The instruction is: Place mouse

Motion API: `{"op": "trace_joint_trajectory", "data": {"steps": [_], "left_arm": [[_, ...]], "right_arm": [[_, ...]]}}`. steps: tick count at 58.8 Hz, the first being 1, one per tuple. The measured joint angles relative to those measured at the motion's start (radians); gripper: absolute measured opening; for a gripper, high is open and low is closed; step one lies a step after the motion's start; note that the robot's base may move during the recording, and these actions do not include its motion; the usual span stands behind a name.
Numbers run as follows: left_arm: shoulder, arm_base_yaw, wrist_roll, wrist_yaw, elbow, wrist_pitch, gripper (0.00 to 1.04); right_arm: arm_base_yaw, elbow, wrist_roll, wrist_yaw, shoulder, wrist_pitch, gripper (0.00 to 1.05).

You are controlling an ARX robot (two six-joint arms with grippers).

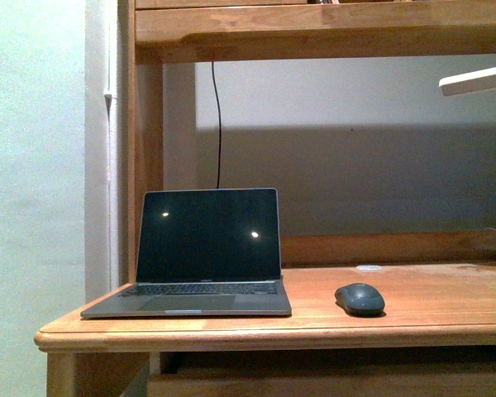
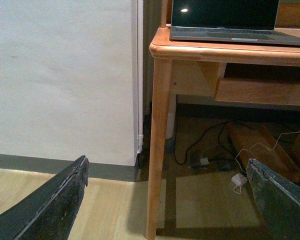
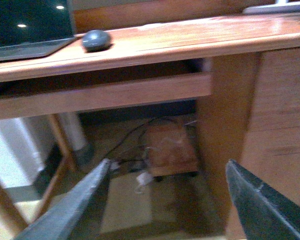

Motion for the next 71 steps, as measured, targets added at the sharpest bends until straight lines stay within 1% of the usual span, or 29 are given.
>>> {"op": "trace_joint_trajectory", "data": {"steps": [4,9,10,13,14,16,17,19,20,22,23,42,46,48,49,56,60,63,64,71], "left_arm": [[0.000,0.000,0.000,0.000,0.000,0.000,0.97],[0.000,0.000,0.000,0.000,0.000,0.000,0.97],[0.000,0.000,0.000,0.000,0.000,0.000,0.97],[0.000,0.000,0.000,0.000,0.000,0.000,0.97],[0.000,0.000,0.000,0.000,0.000,0.000,0.97],[0.000,0.000,0.000,0.000,0.000,0.000,0.97],[0.000,0.000,0.000,0.000,0.000,0.000,0.97],[0.000,0.000,0.000,0.000,0.000,0.000,0.97],[0.000,0.000,0.000,0.000,0.000,0.000,0.97],[0.000,0.000,0.000,0.000,0.000,0.000,0.97],[0.000,0.000,0.000,-0.001,0.000,0.000,0.97],[0.000,0.000,0.000,0.000,0.000,0.000,0.97],[0.000,0.000,0.000,0.000,0.000,0.000,0.97],[0.000,0.000,0.000,0.000,0.000,0.000,0.97],[0.000,0.000,0.000,0.000,0.000,0.000,0.97],[0.000,0.000,0.000,0.000,0.000,0.000,0.97],[0.000,0.000,0.000,0.000,0.000,0.000,0.97],[0.000,0.000,0.000,0.000,0.000,0.000,0.97],[0.000,0.000,0.000,0.000,0.000,0.000,0.97],[0.000,0.000,0.000,0.000,0.000,0.000,0.97]], "right_arm": [[-0.030,0.000,-0.034,-0.008,-0.009,-0.010,0.58],[-0.068,0.000,-0.061,-0.047,-0.018,-0.019,0.42],[-0.072,0.000,-0.062,-0.051,-0.019,-0.019,0.40],[-0.100,0.000,-0.068,-0.082,-0.025,-0.026,0.30],[-0.109,0.000,-0.068,-0.089,-0.028,-0.029,0.28],[-0.166,0.000,-0.074,-0.176,-0.034,-0.037,0.21],[-0.180,0.000,-0.077,-0.186,-0.034,-0.038,0.19],[-0.226,0.000,-0.079,-0.211,-0.037,-0.039,0.12],[-0.233,0.000,-0.079,-0.211,-0.038,-0.039,0.11],[-0.248,0.000,-0.080,-0.214,-0.039,-0.039,0.04],[-0.250,0.000,-0.081,-0.217,-0.039,-0.039,0.02],[-0.256,0.000,-0.084,-0.225,-0.039,-0.040,0.03],[-0.256,0.000,-0.086,-0.225,-0.039,-0.040,0.15],[-0.256,0.000,-0.086,-0.225,-0.039,-0.040,0.24],[-0.256,0.000,-0.086,-0.225,-0.039,-0.040,0.26],[-0.256,0.000,-0.086,-0.225,-0.039,-0.040,0.48],[-0.256,0.000,-0.086,-0.225,-0.039,-0.040,0.59],[-0.256,0.000,-0.086,-0.225,-0.039,-0.040,0.69],[-0.256,0.000,-0.086,-0.225,-0.039,-0.040,0.71],[-0.256,0.000,-0.086,-0.225,-0.039,-0.040,0.92]]}}
